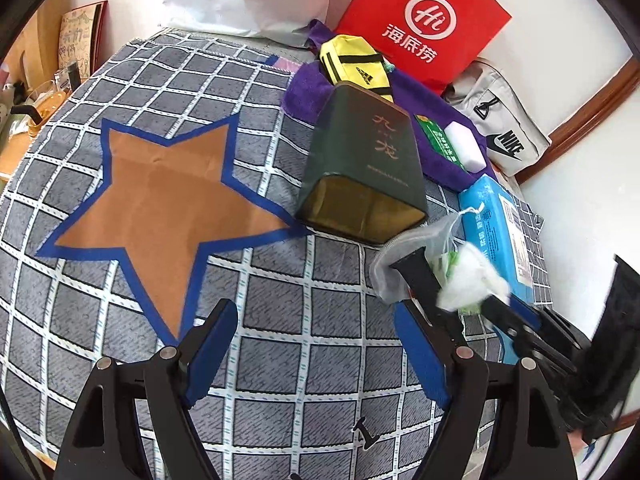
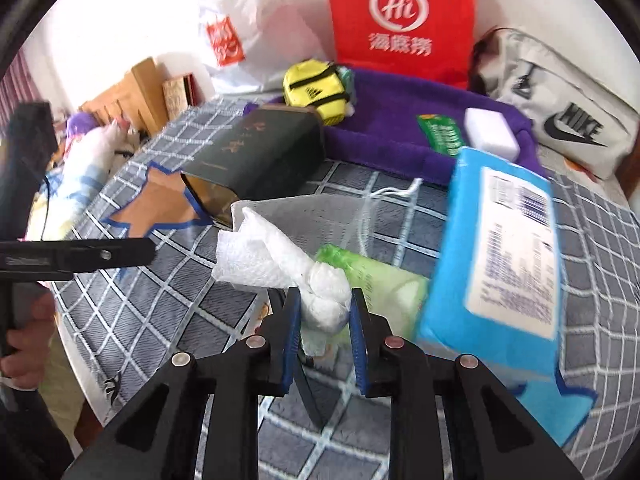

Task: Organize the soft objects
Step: 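Grasp the crumpled white tissue with the right tool while the left tool reaches toward the black strap, then hold the tissue in the right tool while the left tool grasps the black watch strap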

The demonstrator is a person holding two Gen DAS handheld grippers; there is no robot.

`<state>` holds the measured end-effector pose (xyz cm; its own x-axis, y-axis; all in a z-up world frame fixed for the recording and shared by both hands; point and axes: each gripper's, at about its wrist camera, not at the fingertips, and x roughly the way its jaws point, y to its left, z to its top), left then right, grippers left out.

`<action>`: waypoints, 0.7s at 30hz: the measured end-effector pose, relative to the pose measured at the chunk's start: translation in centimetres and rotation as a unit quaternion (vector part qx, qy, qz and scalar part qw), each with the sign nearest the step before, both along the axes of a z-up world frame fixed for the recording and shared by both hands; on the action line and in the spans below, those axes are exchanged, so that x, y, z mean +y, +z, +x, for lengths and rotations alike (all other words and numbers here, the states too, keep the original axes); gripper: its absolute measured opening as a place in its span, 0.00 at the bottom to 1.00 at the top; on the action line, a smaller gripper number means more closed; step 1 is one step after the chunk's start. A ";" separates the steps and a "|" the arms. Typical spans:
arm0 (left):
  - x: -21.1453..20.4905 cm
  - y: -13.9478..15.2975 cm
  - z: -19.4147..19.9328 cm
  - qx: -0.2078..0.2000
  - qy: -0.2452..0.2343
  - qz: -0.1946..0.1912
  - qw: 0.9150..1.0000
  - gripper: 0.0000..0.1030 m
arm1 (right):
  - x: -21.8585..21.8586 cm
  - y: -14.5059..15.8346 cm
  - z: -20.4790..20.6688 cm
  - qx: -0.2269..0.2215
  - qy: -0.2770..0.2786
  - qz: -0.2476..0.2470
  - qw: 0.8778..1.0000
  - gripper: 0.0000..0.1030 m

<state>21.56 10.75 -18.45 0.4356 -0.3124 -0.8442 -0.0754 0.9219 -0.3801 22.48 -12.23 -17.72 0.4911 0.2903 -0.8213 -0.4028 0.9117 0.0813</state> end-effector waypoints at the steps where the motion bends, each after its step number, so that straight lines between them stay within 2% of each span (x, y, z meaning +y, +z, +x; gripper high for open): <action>1: -0.3 -0.1 0.0 0.000 -0.002 0.002 1.000 0.77 | -0.3 0.2 -0.3 -0.001 -0.003 0.005 1.000 0.22; 8: -3.1 -1.0 -0.2 -0.005 -0.025 0.001 1.000 0.76 | -3.6 1.5 -4.0 -0.014 -0.022 0.024 0.999 0.23; 17: -7.6 0.2 -1.1 -0.036 -0.072 -0.012 0.997 0.75 | -8.8 0.1 -6.9 -0.007 -0.065 0.015 0.998 0.23; 21: -10.0 0.2 -1.5 -0.032 -0.089 0.003 0.996 0.75 | -10.6 -0.4 -7.3 -0.011 -0.080 0.001 0.997 0.23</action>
<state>20.07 0.75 -18.21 0.4265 -0.3836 -0.8191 0.1130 0.9211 -0.3725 15.14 -22.82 -18.10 0.5498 0.2078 -0.8090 -0.2532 0.9645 0.0757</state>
